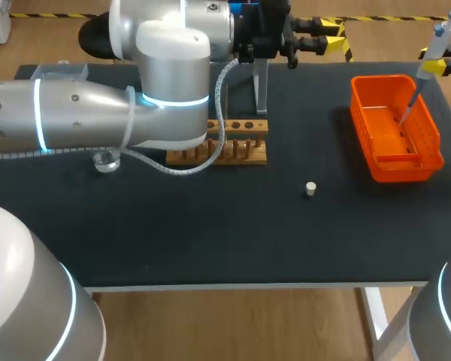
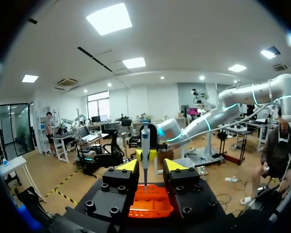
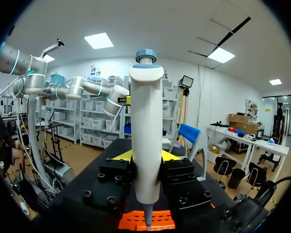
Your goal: Invert the test tube, pick up the pipette, mount the tip to pipette, aspirate from beaker and dispense into the tube, eject the tip, return the pipette, and cap with the stopper.
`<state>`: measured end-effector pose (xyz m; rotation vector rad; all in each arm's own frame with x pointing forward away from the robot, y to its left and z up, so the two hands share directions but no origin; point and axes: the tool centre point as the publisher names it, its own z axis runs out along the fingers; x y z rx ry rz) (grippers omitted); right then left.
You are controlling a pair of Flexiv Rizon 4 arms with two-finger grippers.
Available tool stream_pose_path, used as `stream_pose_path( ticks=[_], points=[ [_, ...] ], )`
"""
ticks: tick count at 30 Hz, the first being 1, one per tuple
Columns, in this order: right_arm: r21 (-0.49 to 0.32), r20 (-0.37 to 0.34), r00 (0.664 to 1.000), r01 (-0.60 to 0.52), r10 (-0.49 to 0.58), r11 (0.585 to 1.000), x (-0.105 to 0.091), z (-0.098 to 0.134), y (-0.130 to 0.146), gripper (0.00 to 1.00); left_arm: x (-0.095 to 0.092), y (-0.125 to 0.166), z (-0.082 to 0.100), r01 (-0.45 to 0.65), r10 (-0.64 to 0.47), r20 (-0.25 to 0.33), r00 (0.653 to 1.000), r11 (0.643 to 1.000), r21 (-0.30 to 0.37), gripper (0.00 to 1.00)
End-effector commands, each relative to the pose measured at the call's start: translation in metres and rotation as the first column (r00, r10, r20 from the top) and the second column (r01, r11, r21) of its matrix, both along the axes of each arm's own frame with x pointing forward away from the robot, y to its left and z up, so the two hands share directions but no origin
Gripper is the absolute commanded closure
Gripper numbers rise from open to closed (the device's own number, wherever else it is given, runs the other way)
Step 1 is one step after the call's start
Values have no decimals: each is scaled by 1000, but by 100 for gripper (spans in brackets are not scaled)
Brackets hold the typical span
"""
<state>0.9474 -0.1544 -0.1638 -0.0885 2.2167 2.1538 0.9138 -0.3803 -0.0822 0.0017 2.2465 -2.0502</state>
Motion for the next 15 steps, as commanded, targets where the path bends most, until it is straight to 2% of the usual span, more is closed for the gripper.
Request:
stream_pose_path(
  ticks=[1, 7, 12, 15],
  points=[
    [-4, 0, 1000, 1, -1, 1000, -1, 1, 0, 100, 0, -1, 0, -2, 2, -1, 1000, 1000, 2, 100],
    [-4, 0, 1000, 1, -1, 1000, -1, 1, 0, 100, 0, -1, 0, -2, 2, -1, 1000, 1000, 2, 100],
    [-4, 0, 1000, 1, -1, 1000, -1, 1, 0, 100, 3, -28, 3, -16, 16, 4, 1000, 1000, 18, 100],
    [-4, 0, 1000, 1, -1, 1000, -1, 1, 0, 100, 3, -43, 6, -27, 27, 2, 1000, 1000, 2, 100]
  ],
)
